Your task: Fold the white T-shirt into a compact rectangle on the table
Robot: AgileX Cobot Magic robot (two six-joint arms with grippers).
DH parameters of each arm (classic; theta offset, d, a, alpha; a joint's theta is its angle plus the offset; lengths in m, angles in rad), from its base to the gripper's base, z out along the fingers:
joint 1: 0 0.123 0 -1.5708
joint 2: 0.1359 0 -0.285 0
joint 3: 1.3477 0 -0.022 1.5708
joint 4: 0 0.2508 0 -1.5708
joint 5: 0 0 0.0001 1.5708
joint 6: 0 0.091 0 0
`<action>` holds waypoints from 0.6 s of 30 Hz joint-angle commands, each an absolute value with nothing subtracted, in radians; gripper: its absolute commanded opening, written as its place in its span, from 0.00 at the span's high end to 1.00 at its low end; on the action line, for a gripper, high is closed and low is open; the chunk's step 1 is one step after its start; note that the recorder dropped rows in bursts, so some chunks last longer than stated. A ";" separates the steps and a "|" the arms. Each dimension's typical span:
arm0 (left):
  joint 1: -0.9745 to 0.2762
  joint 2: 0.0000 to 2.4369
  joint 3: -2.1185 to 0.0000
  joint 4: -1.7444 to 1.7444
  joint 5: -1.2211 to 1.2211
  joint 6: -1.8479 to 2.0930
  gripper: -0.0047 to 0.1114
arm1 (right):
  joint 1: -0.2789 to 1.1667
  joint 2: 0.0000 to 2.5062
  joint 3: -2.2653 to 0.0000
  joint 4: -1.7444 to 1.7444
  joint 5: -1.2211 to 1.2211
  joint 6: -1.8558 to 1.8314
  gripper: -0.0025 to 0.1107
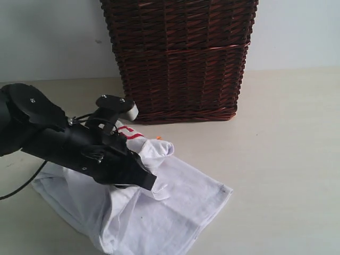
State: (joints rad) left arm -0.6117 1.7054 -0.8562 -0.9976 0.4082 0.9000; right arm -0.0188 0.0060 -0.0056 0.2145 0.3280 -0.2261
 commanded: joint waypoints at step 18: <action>-0.546 1.626 -0.863 -0.798 0.461 0.980 0.96 | -0.023 0.000 0.000 0.211 0.319 -0.232 0.98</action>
